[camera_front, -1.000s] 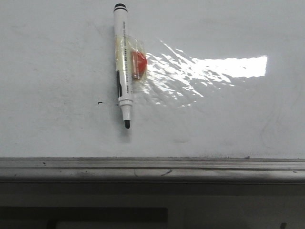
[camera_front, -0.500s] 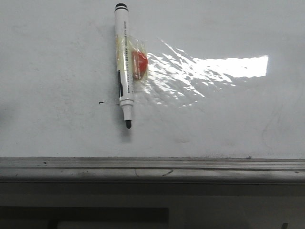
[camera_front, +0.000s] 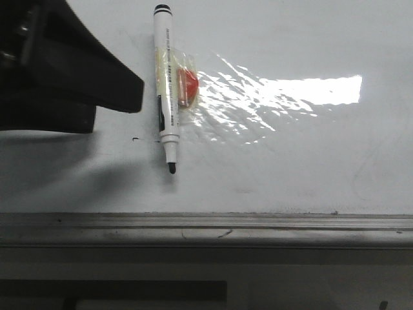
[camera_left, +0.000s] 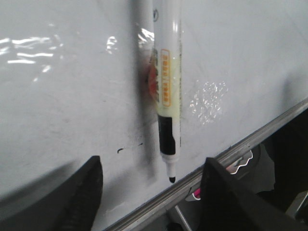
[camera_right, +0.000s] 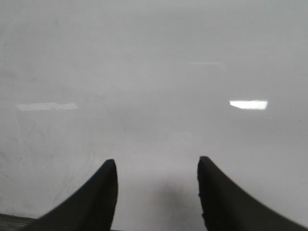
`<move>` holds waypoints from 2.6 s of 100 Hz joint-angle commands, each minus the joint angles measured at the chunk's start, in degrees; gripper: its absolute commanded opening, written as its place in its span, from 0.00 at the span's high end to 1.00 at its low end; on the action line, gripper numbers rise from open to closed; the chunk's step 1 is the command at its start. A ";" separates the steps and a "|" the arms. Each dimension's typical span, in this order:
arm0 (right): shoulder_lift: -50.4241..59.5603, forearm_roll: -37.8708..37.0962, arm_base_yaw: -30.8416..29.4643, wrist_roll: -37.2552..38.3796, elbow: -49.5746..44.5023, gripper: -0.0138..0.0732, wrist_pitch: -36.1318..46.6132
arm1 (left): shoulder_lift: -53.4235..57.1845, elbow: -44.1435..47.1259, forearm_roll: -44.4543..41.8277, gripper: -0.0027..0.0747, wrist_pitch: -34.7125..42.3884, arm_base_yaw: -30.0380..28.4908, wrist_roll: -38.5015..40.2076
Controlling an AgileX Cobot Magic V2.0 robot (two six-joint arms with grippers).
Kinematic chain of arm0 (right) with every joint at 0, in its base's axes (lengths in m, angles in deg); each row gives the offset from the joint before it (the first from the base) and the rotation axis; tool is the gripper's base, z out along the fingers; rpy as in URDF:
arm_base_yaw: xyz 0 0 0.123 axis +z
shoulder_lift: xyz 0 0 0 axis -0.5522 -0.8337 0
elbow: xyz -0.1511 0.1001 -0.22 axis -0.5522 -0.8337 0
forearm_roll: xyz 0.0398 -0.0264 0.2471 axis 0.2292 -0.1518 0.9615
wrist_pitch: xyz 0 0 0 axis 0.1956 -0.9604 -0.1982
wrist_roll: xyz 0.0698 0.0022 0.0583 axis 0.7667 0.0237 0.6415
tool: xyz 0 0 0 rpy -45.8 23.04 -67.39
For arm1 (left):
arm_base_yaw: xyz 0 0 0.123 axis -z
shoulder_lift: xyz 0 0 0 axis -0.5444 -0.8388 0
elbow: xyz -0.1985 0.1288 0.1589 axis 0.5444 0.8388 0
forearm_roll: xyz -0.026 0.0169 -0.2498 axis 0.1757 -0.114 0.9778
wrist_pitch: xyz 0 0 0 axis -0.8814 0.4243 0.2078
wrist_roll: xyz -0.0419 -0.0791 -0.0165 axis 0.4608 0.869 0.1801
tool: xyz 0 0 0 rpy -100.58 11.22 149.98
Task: Write number 9 on whiteboard
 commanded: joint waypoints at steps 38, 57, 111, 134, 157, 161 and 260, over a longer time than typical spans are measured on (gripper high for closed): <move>-0.74 0.39 0.07 -0.51 1.88 0.47 4.10 | -7.34 -5.52 5.88 0.44 10.06 4.12 -0.25; -0.74 0.39 0.07 -0.51 1.88 0.47 3.88 | -7.94 -5.52 6.51 0.46 11.08 4.12 -0.25; -0.74 0.89 2.41 -1.40 1.88 0.47 3.53 | -10.34 -6.66 4.04 0.99 5.99 4.12 -3.12; -3.89 20.49 9.96 -30.98 4.19 0.47 -2.19 | -4.42 -8.21 -17.16 0.99 -16.65 4.12 -15.13; -11.06 38.93 17.75 -56.15 4.71 0.45 -3.86 | -0.67 -8.21 -24.13 0.99 -20.41 4.12 -27.53; -12.22 41.94 19.33 -60.10 4.71 0.45 -3.39 | 0.04 -8.21 -24.01 0.99 -20.56 4.40 -30.92; -31.47 50.54 42.32 -71.37 6.87 0.37 22.35 | 0.75 -8.21 -23.72 0.99 -17.40 5.93 -35.82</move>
